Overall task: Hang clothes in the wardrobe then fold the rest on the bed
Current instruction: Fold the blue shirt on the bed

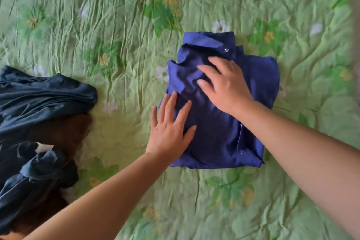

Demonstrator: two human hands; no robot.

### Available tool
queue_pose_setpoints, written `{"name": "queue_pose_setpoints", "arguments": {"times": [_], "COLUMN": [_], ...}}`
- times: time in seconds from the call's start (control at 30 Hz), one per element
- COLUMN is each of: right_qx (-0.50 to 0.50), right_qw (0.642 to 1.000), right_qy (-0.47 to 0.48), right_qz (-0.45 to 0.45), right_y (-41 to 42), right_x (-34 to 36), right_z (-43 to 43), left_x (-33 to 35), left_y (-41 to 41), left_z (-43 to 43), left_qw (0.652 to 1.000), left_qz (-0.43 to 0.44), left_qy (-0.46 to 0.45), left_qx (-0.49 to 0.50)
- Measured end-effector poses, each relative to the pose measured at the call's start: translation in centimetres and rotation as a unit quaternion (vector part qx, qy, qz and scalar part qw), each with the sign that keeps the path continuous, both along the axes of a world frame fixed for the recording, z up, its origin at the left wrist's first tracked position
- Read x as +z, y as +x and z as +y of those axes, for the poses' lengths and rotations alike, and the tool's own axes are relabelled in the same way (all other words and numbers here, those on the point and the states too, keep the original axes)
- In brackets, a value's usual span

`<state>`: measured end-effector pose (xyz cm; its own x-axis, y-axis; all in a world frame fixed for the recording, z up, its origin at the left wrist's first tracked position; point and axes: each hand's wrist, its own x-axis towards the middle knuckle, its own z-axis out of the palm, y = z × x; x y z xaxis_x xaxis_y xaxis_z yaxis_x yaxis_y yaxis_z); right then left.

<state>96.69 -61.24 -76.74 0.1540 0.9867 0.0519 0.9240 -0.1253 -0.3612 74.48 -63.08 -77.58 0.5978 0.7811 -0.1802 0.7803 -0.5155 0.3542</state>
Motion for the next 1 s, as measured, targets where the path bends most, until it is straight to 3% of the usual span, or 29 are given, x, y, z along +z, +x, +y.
{"name": "queue_pose_setpoints", "arguments": {"times": [0.07, 0.2, 0.27, 0.37, 0.47, 0.53, 0.67, 0.77, 0.83, 0.93, 1.0], "right_qx": [-0.092, -0.312, -0.311, -0.269, -0.204, -0.22, -0.296, -0.334, -0.333, -0.292, -0.214], "right_qw": [0.994, 0.936, 0.926, 0.938, 0.959, 0.949, 0.9, 0.874, 0.884, 0.946, 0.977], "right_qy": [0.067, -0.163, -0.202, -0.187, -0.033, 0.028, -0.023, 0.008, -0.008, -0.08, -0.012], "right_qz": [-0.004, 0.027, 0.07, 0.116, 0.194, 0.225, 0.319, 0.352, 0.326, 0.119, 0.023], "right_y": [2.4, 5.2, 4.8, 3.5, 2.8, 3.0, 3.5, 4.9, 5.5, 5.4, 3.7], "right_x": [0.2, -0.2, -0.7, -1.7, -2.2, -2.1, -1.2, -0.6, 0.0, 0.8, 1.8], "right_z": [-1.9, -4.6, -4.2, -2.4, -1.0, 0.0, 2.6, 3.5, 3.8, 3.4, 3.1], "left_x": [0.3, -0.2, -0.7, -1.3, -0.9, -0.3, 1.0, 1.8, 2.1, 2.2, 1.9], "left_y": [0.4, 2.4, 3.8, 5.9, 7.6, 8.2, 8.3, 8.5, 8.8, 8.6, 7.7], "left_z": [2.2, 6.8, 8.2, 9.7, 11.4, 12.5, 14.1, 14.8, 14.9, 13.4, 10.0], "left_qw": [1.0, 0.994, 0.994, 0.997, 0.998, 0.999, 0.979, 0.977, 0.977, 0.984, 0.993], "left_qz": [-0.019, -0.024, -0.007, 0.037, 0.047, 0.001, -0.13, -0.174, -0.188, -0.137, -0.08], "left_qy": [-0.017, -0.091, -0.093, -0.058, -0.036, -0.053, -0.156, -0.12, -0.103, -0.094, -0.018], "left_qx": [0.017, 0.06, 0.063, 0.026, 0.001, 0.003, 0.028, 0.029, 0.019, 0.063, 0.089]}}
